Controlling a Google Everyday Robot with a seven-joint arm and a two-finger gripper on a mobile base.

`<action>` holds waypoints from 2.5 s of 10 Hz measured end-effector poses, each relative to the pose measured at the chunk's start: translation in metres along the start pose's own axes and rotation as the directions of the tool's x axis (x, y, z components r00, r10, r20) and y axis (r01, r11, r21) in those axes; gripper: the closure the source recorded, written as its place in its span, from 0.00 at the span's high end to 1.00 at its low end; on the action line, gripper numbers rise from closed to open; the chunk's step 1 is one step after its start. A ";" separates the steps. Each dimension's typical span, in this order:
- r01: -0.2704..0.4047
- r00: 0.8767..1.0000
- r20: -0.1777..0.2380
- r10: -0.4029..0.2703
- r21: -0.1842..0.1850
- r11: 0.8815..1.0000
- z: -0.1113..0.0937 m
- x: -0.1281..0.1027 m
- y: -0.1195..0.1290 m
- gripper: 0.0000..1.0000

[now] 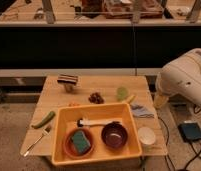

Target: Place banana in plastic cup

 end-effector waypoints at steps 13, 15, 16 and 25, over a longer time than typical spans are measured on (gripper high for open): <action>0.000 1.000 0.000 0.000 0.000 1.000 0.000 0.000 0.000 0.80; 0.000 1.000 0.000 0.000 0.000 1.000 0.000 0.000 0.000 0.80; 0.000 1.000 0.000 0.000 0.000 1.000 0.000 0.000 0.000 0.80; 0.319 0.937 0.155 -0.313 -0.012 0.948 0.053 -0.030 -0.042 0.80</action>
